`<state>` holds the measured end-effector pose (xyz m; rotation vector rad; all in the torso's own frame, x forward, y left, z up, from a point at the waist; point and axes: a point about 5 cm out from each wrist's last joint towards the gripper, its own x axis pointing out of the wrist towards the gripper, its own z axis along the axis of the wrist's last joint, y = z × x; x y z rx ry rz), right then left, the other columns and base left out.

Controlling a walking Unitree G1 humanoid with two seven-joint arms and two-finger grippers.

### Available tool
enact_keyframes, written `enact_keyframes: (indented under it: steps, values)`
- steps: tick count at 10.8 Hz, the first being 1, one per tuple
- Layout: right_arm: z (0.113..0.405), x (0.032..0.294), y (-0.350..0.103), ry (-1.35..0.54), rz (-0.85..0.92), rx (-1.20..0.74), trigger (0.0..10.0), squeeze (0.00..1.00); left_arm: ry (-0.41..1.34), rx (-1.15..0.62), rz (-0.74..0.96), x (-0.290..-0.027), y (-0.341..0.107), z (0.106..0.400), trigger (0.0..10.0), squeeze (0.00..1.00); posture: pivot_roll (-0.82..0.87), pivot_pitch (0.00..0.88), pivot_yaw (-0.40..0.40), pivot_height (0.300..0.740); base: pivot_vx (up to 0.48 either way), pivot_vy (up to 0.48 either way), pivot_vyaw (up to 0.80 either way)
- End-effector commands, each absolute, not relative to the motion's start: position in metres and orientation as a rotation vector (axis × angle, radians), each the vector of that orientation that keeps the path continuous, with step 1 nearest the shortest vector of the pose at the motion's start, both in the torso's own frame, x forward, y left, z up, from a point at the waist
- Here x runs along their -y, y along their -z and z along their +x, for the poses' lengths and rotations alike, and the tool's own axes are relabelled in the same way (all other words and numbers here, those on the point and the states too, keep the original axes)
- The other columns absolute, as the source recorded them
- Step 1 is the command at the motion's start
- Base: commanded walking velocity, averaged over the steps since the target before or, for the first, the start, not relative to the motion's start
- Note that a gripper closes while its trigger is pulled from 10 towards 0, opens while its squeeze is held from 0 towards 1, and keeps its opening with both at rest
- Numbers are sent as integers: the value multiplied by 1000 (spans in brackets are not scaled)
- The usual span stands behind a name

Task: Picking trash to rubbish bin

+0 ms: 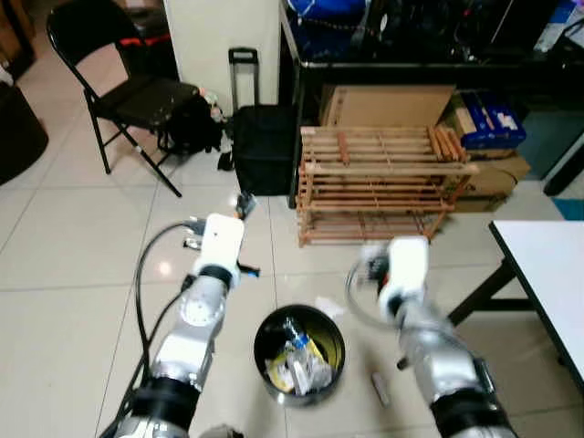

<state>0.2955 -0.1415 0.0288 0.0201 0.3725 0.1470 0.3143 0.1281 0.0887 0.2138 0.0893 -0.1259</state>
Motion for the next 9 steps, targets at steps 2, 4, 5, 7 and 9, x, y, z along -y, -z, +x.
enact_keyframes:
  steps: [2, 4, 5, 7, 9]
  values:
    - [286, 131, 3, -214, -20, -521, 10000, 0, 157, -72, 215, -119, -92, 319, 10000, 0, -4, 81, -38, 740, 0, 0, 0]
    - [279, 118, 18, -245, -23, -616, 10000, 0, 160, -68, 209, -116, -90, 319, 10000, 0, 26, 66, -43, 740, 0, 0, 0]
    - [280, 106, 19, -289, -51, -629, 10000, 0, 156, -55, 208, -116, -92, 320, 10000, 0, 40, 58, -50, 740, 0, 0, 0]
    - [277, 93, 20, -333, -36, -641, 10000, 0, 140, -43, 206, -117, -94, 321, 10000, 0, 46, 48, -53, 740, 0, 0, 0]
    - [276, 81, 19, -370, -37, -634, 10000, 0, 140, -37, 207, -117, -95, 322, 10000, 0, 50, 45, -56, 740, 0, 0, 0]
